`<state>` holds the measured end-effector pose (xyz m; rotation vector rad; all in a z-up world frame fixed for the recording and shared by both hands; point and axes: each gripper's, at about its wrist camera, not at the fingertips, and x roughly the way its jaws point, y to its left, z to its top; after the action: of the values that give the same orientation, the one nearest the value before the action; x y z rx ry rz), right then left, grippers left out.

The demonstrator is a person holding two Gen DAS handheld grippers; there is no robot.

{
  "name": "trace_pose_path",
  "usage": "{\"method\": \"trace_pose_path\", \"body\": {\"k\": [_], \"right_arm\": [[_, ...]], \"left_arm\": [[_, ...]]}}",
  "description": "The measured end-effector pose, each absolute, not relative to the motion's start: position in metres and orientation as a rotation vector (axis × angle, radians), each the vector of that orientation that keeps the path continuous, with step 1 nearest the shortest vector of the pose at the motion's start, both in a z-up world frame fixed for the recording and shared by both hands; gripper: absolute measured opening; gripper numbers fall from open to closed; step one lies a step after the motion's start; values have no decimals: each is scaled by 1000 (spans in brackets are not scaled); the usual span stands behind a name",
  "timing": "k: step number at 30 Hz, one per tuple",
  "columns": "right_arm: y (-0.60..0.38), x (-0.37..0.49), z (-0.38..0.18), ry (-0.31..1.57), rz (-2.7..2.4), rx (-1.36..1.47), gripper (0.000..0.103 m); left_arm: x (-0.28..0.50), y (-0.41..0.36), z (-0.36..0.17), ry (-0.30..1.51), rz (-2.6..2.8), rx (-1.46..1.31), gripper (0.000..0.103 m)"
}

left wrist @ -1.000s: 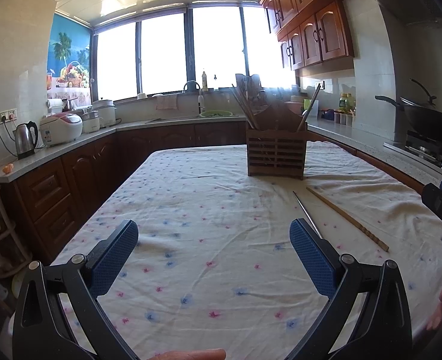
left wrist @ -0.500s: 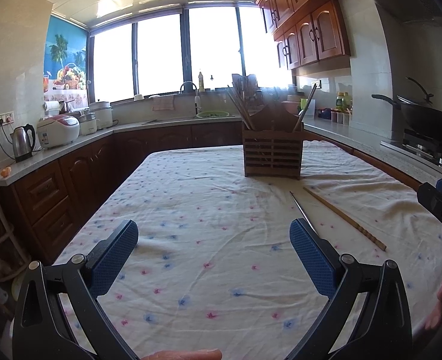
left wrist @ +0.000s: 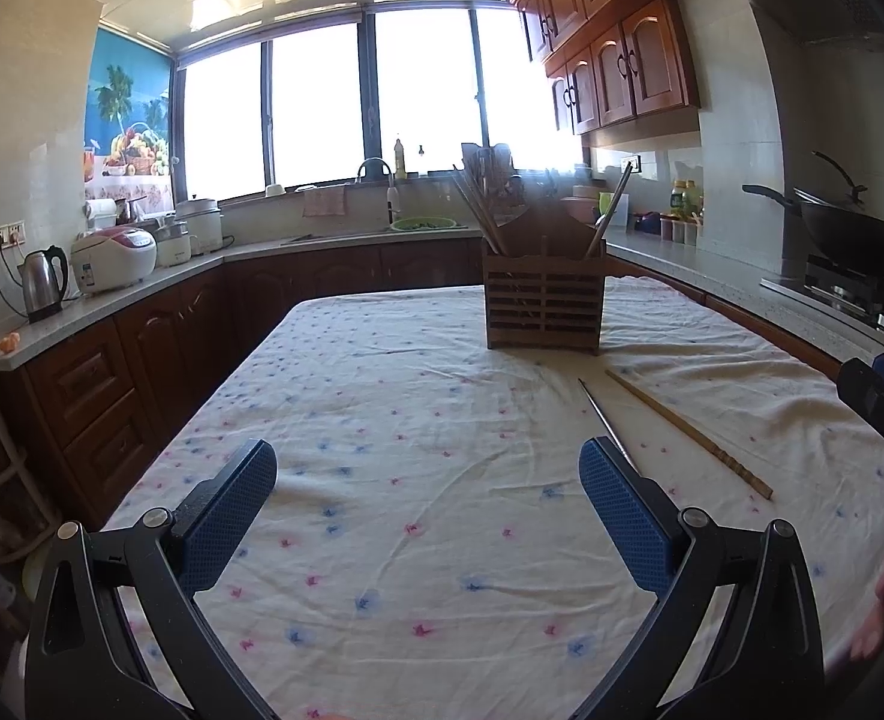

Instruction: Organize utensils

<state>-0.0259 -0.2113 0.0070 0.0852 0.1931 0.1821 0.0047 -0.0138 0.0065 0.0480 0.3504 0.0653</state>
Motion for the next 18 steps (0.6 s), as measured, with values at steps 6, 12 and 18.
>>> {"method": "trace_pose_path", "body": {"k": [6, 12, 18], "right_arm": [[-209, -27, 8, 189, 185, 86, 103], [-207, -28, 10, 190, 186, 88, 103], [-207, -28, 10, 190, 188, 87, 103]], "left_arm": [[5, -14, 7, 351, 60, 53, 103], [5, -13, 6, 354, 64, 49, 103], [5, -12, 6, 355, 61, 52, 103]]}}
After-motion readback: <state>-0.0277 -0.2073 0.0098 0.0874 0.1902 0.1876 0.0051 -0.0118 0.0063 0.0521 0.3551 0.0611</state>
